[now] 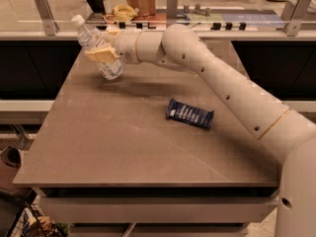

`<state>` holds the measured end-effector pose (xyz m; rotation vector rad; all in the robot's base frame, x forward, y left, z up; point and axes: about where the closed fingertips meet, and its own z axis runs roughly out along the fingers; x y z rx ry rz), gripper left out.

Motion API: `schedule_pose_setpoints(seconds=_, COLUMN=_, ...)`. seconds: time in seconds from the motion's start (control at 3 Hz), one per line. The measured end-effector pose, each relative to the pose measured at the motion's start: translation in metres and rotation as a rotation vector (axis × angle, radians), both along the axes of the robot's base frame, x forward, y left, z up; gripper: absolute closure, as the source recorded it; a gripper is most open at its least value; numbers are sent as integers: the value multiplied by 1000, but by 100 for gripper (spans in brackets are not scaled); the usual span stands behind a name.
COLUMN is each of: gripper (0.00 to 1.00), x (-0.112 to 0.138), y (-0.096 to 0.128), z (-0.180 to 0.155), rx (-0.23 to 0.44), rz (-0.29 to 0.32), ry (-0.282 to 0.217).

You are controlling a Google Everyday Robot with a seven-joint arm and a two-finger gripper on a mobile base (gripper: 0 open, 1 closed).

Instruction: Place blue plastic bottle upright

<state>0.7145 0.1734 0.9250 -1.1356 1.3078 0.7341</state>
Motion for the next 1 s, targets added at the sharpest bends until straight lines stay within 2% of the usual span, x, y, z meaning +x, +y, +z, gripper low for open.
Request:
schedule_pose_setpoints(seconds=0.67, gripper=100, x=-11, y=-23, z=-6, rx=100, rz=-30, ry=-38)
schedule_pose_setpoints(seconds=1.0, gripper=81, x=-13, y=-20, z=-4, rx=100, rz=-25, ry=-41)
